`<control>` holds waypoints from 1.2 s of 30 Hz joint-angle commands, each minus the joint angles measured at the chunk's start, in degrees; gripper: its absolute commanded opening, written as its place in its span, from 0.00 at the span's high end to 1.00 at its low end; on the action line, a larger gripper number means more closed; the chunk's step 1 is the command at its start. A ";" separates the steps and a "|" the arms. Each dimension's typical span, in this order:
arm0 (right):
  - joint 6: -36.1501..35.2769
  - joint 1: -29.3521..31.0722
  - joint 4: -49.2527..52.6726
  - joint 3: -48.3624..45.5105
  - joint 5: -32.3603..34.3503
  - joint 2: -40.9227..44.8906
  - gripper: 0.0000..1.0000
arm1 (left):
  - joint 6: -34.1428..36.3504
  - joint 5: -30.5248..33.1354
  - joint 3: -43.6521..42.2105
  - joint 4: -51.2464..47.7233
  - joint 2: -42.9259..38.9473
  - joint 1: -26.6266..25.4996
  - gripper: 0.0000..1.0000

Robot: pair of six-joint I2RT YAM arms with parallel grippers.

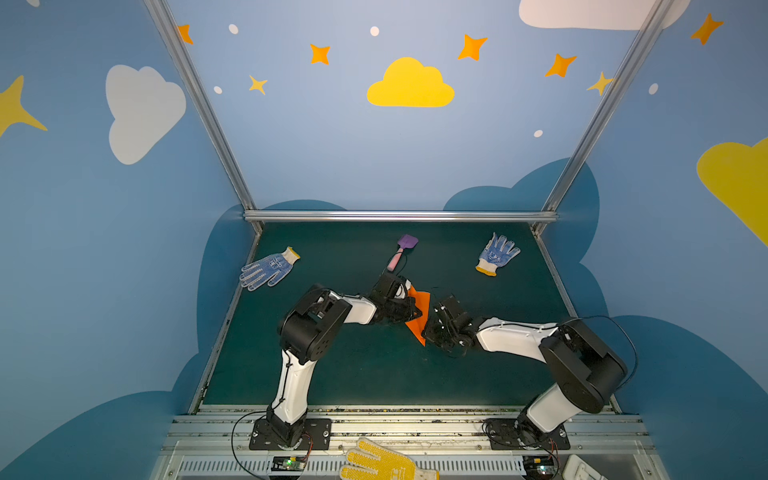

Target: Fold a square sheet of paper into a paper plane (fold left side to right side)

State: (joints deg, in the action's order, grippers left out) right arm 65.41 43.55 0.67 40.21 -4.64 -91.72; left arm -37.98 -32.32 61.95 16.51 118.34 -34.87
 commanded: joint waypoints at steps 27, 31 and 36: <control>-4.41 1.63 8.28 6.17 0.16 0.31 1.00 | -0.13 4.32 -2.58 -5.93 2.08 1.39 0.96; -4.50 1.41 7.75 6.51 0.42 -1.12 1.00 | -0.09 4.39 -2.63 -5.89 1.86 1.48 0.96; -4.51 0.97 7.74 6.05 1.11 -2.56 1.00 | -0.32 4.37 -2.70 -5.72 1.97 1.49 0.96</control>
State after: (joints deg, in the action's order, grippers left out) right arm 61.47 44.82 8.27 45.23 -4.47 -93.23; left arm -38.39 -32.49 61.58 17.23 118.34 -34.76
